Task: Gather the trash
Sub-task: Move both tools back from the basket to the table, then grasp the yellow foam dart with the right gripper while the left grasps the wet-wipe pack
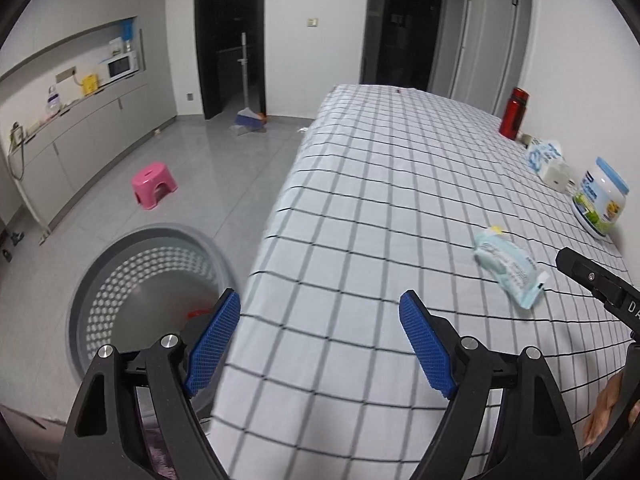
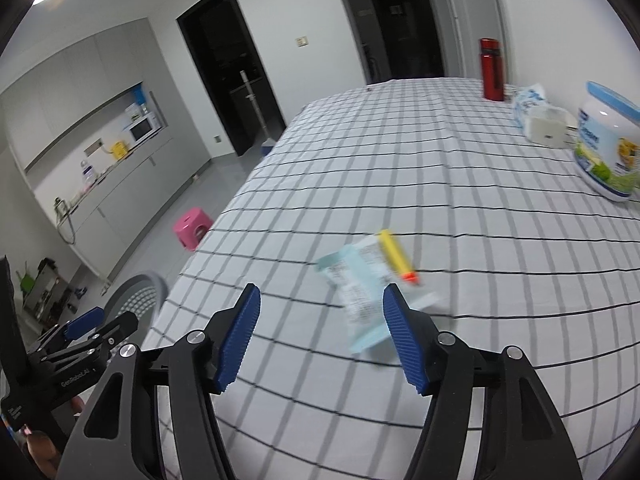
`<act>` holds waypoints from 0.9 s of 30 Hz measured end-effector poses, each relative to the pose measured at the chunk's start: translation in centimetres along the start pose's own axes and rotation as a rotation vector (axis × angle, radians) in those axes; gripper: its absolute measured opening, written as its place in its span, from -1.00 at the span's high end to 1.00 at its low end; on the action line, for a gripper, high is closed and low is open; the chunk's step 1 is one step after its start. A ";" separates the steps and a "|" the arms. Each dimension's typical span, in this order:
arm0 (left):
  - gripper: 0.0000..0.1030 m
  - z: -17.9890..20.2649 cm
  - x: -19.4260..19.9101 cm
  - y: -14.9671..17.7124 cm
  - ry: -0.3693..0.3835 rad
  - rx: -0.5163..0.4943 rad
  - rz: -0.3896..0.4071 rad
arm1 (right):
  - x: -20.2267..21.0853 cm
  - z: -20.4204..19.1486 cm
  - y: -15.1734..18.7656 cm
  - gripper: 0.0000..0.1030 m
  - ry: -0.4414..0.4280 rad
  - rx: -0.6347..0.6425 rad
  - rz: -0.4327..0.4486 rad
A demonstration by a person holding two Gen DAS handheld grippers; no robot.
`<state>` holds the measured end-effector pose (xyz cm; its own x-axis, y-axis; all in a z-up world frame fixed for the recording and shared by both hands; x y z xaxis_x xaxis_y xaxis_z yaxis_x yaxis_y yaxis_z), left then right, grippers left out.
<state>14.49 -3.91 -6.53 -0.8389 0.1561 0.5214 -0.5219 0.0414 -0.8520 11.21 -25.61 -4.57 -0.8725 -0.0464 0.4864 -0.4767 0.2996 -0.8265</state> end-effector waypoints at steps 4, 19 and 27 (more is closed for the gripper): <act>-0.59 2.3 -0.6 -0.4 0.024 -0.014 -0.003 | 0.3 3.5 -0.3 -0.19 0.042 -0.013 0.003; -0.62 8.5 -2.7 -0.1 0.065 -0.060 -0.031 | -3.8 9.2 0.7 -0.19 0.090 0.024 -0.098; -0.62 9.5 -3.7 0.5 0.059 -0.071 -0.054 | -7.1 9.5 0.8 -0.19 0.090 0.075 -0.153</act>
Point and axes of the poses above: each gripper's, at about its wrist camera, not at the fingertips, and x roughly against the way its jaws point, z to its right, y to its underside, the point moved 8 cm from there along -x, roughly the way its jaws point, and after that the axes turned 14 degrees about z, right-handed, at the moved point
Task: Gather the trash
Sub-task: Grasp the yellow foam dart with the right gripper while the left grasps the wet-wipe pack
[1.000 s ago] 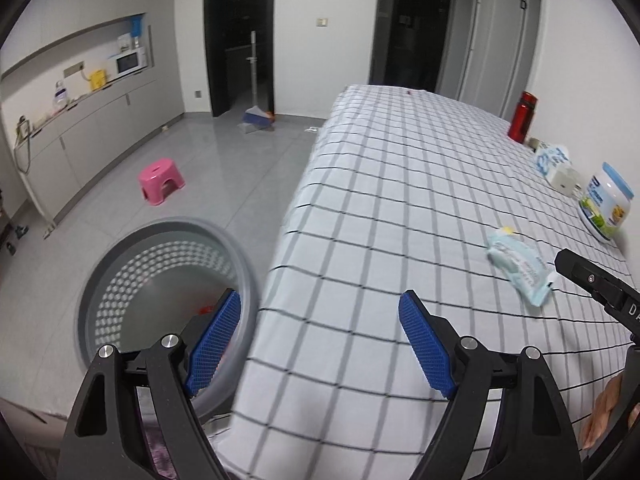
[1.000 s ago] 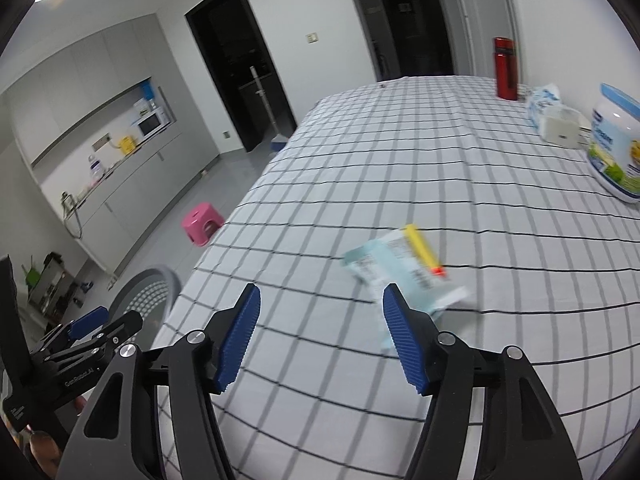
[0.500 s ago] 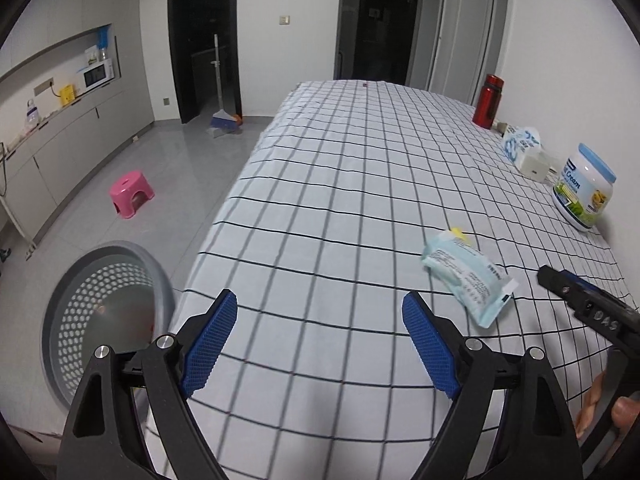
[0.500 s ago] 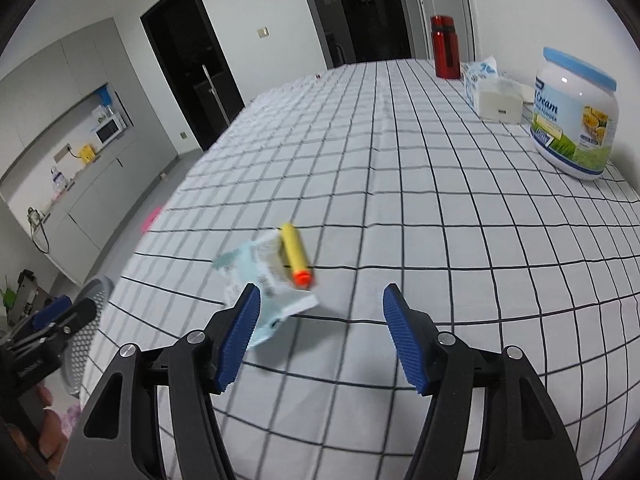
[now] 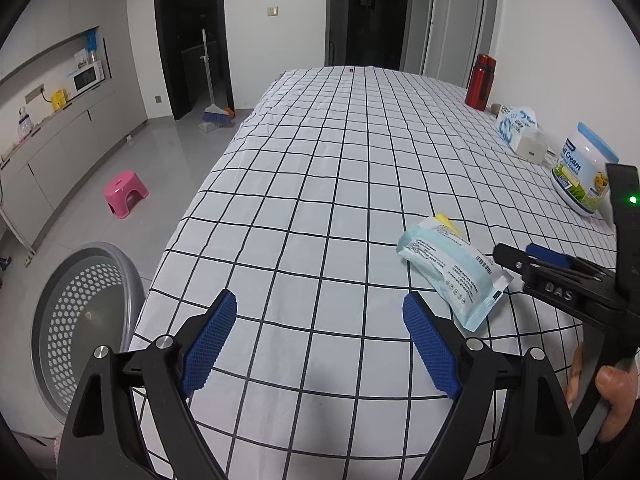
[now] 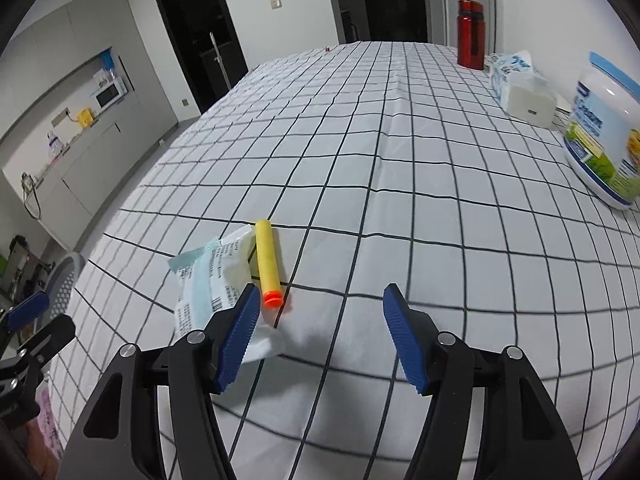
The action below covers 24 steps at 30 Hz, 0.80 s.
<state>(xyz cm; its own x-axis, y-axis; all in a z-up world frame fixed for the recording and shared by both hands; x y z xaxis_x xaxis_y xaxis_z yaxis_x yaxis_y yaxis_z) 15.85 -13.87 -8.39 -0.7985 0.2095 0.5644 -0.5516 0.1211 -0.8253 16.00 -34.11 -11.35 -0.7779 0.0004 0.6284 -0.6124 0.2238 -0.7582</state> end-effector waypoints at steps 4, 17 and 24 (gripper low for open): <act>-0.62 -0.1 -0.2 0.1 -0.010 0.004 -0.004 | -0.9 -0.7 0.2 -0.19 -0.008 0.023 -0.017; -0.62 0.5 -0.6 0.1 -0.015 0.007 -0.004 | -2.4 -2.7 -0.2 -0.18 -0.016 0.095 -0.018; -0.62 1.2 -0.9 0.3 -0.015 0.003 -0.008 | -3.2 -2.9 0.1 0.20 -0.013 0.117 -0.036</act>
Point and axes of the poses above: each gripper's, at about its wrist camera, not at the fingertips, and x roughly against the way its jaws point, z to its right, y to its underside, the point moved 8 cm from there along -x, roughly the way its jaws point, and after that the axes turned 14 degrees about z, right-handed, at the moved point
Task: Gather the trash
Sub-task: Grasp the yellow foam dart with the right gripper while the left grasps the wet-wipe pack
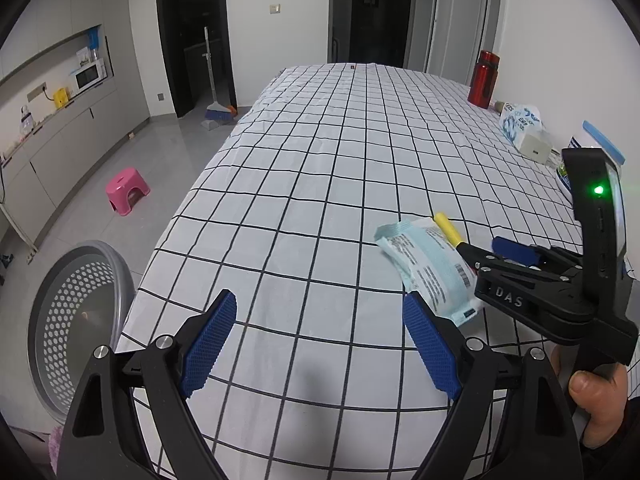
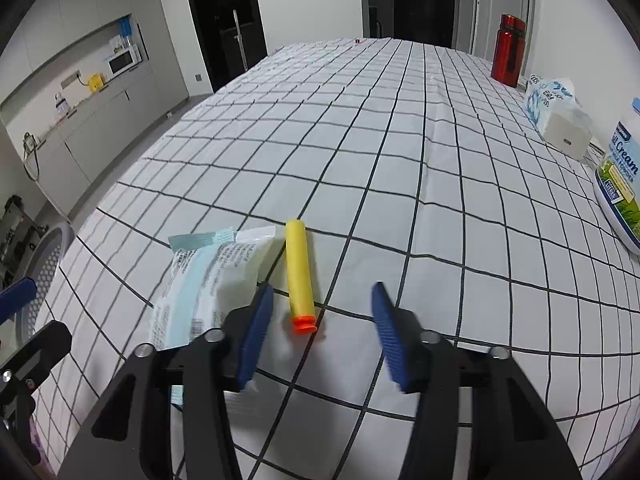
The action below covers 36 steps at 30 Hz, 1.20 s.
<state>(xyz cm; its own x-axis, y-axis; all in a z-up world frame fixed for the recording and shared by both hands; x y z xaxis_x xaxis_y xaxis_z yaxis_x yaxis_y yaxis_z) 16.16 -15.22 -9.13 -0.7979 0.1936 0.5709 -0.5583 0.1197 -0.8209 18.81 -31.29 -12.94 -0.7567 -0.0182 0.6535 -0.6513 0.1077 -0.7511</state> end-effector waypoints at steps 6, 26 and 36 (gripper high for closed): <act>-0.62 0.9 -0.1 0.2 0.013 0.002 -0.002 | -0.2 -0.3 0.2 0.75 -0.015 0.015 -0.003; -0.75 6.2 -1.7 -1.4 0.033 -0.026 0.014 | 4.0 5.8 -2.1 0.75 -0.007 -0.171 0.122; -0.83 8.2 -4.1 -0.7 0.056 -0.008 -0.050 | 5.2 7.3 -2.6 0.75 -0.027 -0.235 0.151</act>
Point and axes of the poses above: each gripper's, at about its wrist camera, not at the fingertips, and x roughly against the way its jaws point, z to its right, y to its underside, the point moved 8 cm from there along -x, roughly the way its jaws point, and after that the axes turned 14 degrees about z, right-handed, at the moved point
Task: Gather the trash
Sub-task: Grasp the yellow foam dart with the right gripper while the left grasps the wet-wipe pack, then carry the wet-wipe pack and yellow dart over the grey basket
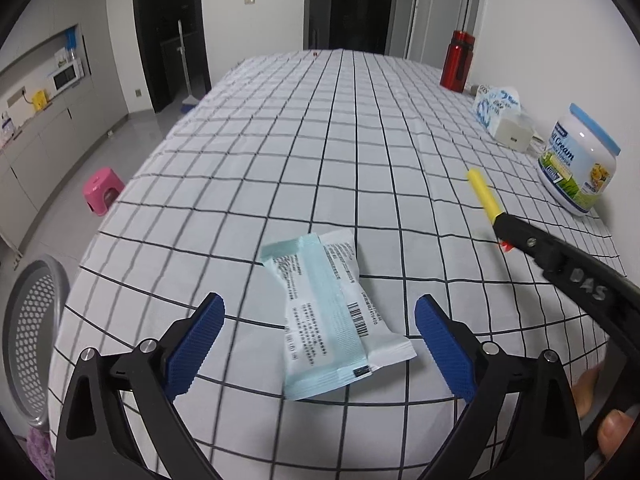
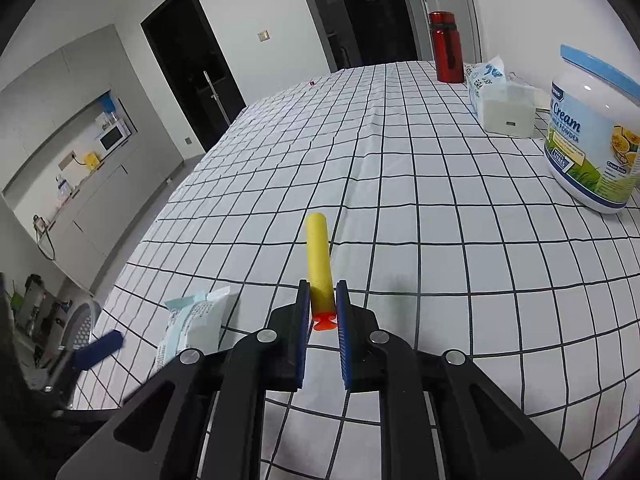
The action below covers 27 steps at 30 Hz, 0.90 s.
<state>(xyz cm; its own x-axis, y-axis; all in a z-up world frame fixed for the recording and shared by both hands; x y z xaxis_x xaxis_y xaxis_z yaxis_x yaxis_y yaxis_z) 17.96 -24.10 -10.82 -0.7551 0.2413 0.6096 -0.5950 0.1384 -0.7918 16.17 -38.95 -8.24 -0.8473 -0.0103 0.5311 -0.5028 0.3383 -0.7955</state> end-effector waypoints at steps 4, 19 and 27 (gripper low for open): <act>-0.83 0.0 -1.4 0.4 -0.032 -0.007 -0.017 | 0.2 0.0 0.0 0.75 -0.010 -0.008 0.001; -0.05 -2.5 -0.2 1.0 -0.029 0.013 -0.030 | -0.1 -0.9 0.6 0.75 -0.025 -0.007 -0.013; -0.05 -7.7 4.3 0.5 -0.086 0.013 0.036 | 0.5 -3.8 1.8 0.75 -0.037 0.021 -0.014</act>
<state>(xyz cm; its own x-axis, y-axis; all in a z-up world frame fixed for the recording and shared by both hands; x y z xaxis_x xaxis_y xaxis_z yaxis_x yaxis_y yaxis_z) 16.58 -15.61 -8.89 -0.7964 0.1621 0.5826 -0.5705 0.1181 -0.8128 15.48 -34.76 -8.30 -0.8457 -0.0494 0.5313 -0.5176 0.3184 -0.7942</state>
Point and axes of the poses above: each gripper's, at about its wrist camera, not at the fingertips, and x roughly against the way its jaws point, z to its right, y to its underside, the point moved 8 cm from there along -x, roughly the way its jaws point, and after that the axes turned 14 degrees about z, right-handed, at the moved point
